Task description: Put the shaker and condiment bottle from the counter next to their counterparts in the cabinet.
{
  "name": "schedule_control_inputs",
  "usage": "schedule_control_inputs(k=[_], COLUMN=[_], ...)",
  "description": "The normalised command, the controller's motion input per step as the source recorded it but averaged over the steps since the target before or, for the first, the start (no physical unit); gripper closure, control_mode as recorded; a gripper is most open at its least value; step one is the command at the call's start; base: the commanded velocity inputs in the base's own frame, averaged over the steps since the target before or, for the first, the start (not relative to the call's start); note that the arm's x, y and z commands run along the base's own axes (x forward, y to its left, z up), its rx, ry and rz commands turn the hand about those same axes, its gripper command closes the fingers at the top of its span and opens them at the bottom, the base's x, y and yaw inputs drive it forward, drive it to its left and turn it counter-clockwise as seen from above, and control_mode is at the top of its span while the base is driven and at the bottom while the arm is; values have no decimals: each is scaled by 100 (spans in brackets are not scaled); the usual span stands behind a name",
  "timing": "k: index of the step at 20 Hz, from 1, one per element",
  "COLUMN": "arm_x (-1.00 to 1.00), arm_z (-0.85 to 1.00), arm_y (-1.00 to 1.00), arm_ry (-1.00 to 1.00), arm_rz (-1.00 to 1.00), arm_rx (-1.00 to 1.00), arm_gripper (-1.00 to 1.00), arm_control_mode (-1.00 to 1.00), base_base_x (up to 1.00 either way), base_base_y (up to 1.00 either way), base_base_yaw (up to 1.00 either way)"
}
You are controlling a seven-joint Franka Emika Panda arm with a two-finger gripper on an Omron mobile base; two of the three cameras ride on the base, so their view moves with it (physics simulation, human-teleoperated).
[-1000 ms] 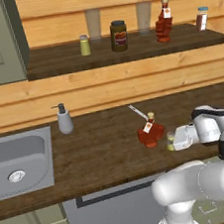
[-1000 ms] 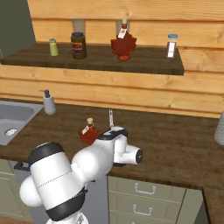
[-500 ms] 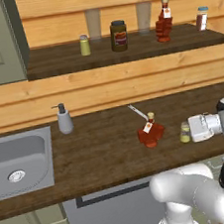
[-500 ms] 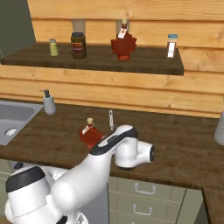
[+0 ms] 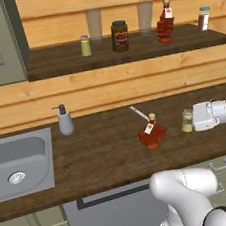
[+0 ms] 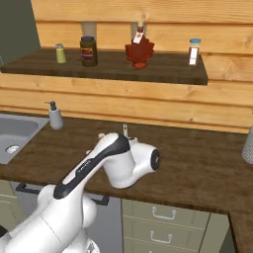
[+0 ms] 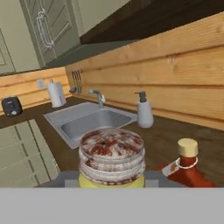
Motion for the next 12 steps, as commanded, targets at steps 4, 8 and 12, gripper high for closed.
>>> schedule_control_inputs(k=[4, 8, 12], arm_x=[-31, -35, -9], arm_z=[100, 100, 100], arm_y=[31, 36, 53], arm_ry=[0, 0, 0], arm_rz=[-14, -13, -18], arm_rx=[-5, -6, -12], arm_gripper=[100, 100, 100], arm_control_mode=[-100, -100, -100], base_base_x=[0, 0, 0], base_base_y=[0, 0, 0], base_base_yaw=[0, 0, 0])
